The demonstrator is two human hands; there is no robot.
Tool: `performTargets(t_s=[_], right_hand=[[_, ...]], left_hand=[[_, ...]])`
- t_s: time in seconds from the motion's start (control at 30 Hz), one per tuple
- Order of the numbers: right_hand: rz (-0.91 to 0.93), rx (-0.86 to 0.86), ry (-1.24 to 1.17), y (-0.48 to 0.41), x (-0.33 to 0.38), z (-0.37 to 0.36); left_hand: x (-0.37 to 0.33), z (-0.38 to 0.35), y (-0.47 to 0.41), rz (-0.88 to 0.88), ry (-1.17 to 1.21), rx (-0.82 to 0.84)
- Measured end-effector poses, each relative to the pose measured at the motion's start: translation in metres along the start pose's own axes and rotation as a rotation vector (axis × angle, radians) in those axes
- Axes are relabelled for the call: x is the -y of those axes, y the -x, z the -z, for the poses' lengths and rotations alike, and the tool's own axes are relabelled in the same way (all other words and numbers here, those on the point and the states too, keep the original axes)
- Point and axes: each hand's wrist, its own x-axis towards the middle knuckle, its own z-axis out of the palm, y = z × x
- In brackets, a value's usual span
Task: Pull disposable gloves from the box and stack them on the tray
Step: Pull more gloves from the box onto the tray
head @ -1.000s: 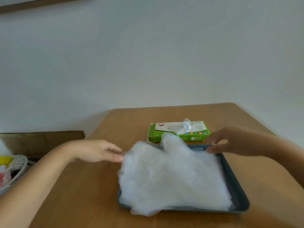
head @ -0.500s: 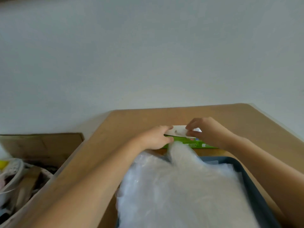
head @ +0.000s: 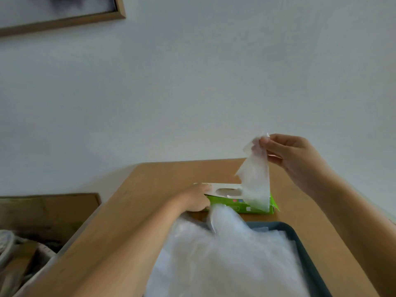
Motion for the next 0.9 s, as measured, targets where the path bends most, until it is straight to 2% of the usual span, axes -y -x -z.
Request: performTargets(t_s=[0.1,0.17,0.27,0.4,0.47,0.53,0.6,0.67,0.73,0.77,0.83,0.9], right_hand=[[-0.077,0.063,-0.039,0.008,0.009,0.004],[-0.145,0.140,-0.064,0.017,0.013,0.002],[-0.216,0.217,-0.132,0.031,0.020,-0.006],[-0.251,0.273,-0.047,0.049,0.037,-0.013],[-0.222,0.217,0.058,0.055,0.041,-0.016],[-0.132,0.087,0.279,0.064,0.042,-0.017],[0.024,0.034,0.543,0.078,0.041,-0.013],[0.168,0.207,0.756,0.098,0.042,-0.009],[0.217,0.411,0.942,0.116,0.037,-0.009],[0.234,0.451,1.023,0.123,0.034,-0.010],[0.322,0.381,1.089,0.129,0.027,-0.013],[0.378,0.260,1.001,0.130,0.025,-0.015]], left_hand=[[-0.029,0.020,0.019,-0.205,0.514,-0.051],[-0.051,0.029,0.041,-0.366,0.802,0.048],[-0.073,0.024,0.054,-0.469,1.069,0.263],[-0.088,0.009,0.068,-0.443,1.167,0.383],[-0.091,0.002,0.077,-0.373,1.186,0.397],[-0.091,0.000,0.088,-0.302,1.235,0.404],[-0.087,-0.001,0.092,-0.214,1.377,0.336],[-0.084,-0.001,0.098,-0.149,1.527,0.237],[-0.083,0.000,0.104,-0.107,1.591,0.154],[-0.082,0.000,0.108,-0.093,1.602,0.127],[-0.080,0.000,0.112,-0.062,1.620,0.090],[-0.076,0.000,0.118,-0.030,1.589,0.073]])
